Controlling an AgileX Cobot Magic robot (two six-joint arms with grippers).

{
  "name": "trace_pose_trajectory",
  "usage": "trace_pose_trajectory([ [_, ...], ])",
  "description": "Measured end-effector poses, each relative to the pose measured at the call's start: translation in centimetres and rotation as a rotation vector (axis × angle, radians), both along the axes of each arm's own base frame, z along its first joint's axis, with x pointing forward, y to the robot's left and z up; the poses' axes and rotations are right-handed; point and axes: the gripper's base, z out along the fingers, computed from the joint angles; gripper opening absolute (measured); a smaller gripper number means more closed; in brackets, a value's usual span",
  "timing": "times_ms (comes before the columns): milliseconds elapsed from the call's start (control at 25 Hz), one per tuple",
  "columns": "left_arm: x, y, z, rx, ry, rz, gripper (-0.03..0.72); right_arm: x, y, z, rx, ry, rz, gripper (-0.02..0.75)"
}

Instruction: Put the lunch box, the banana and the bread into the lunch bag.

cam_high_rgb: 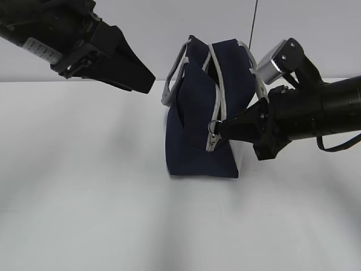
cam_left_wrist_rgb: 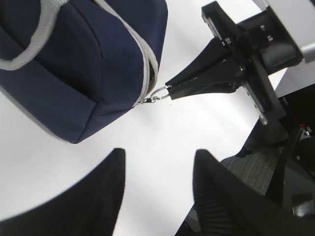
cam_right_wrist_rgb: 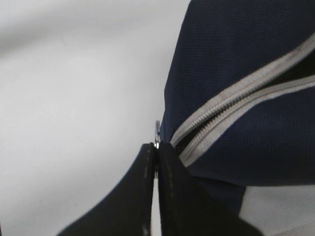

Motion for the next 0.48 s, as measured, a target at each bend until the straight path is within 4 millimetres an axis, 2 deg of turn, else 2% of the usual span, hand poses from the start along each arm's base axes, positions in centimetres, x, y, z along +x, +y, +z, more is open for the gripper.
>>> trace_pose_trajectory([
  [480, -0.1, 0.0, -0.1, 0.020, -0.033, -0.057, 0.326, 2.2, 0.3, 3.7, 0.036, -0.095, -0.020, -0.016],
])
